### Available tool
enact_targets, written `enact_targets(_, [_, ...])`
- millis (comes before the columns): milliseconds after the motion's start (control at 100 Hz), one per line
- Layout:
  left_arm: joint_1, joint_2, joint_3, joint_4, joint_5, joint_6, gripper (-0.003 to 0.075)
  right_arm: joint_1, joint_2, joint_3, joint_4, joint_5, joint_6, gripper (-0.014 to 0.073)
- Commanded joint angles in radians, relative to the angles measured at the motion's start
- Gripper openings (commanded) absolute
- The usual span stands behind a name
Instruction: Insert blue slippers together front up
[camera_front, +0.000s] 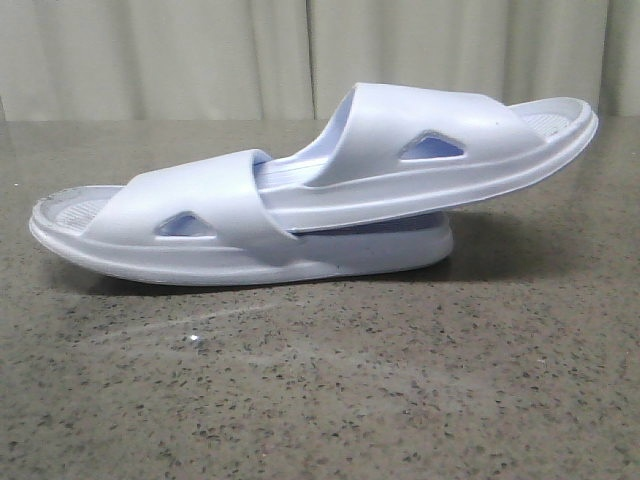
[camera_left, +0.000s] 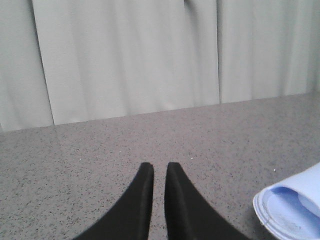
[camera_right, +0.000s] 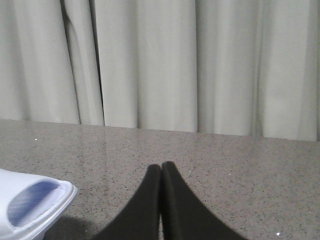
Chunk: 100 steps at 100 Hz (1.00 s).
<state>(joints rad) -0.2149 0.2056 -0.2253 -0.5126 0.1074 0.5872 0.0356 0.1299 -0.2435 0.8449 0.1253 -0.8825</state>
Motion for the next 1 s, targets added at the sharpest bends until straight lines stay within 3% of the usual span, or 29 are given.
enact_targets(0, [-0.002, -0.005, -0.025, 0.283, -0.010, -0.259, 0.0016, 0.001, 0.011, -0.026, 0.001, -0.060, -0.016, -0.0107])
enact_targets(90, [-0.002, -0.017, -0.025, 0.454, 0.030, -0.452, 0.0016, 0.001, 0.011, -0.026, 0.001, -0.060, -0.016, -0.0107])
enact_targets(160, [-0.002, -0.026, -0.021, 0.537, 0.033, -0.523, 0.0016, 0.001, 0.011, -0.026, 0.001, -0.060, -0.016, -0.0107])
enact_targets(410, [0.001, -0.090, 0.055, 0.562, 0.004, -0.529, 0.0016, 0.001, 0.011, -0.026, 0.001, -0.060, -0.016, -0.0107])
enact_targets(730, [0.099, -0.190, 0.157, 0.536, -0.014, -0.534, 0.0016, 0.001, 0.011, -0.026, 0.001, -0.060, -0.016, -0.0107])
enact_targets(990, [0.104, -0.238, 0.230, 0.536, -0.107, -0.534, 0.0016, 0.001, 0.011, -0.026, 0.001, -0.060, -0.016, -0.0107])
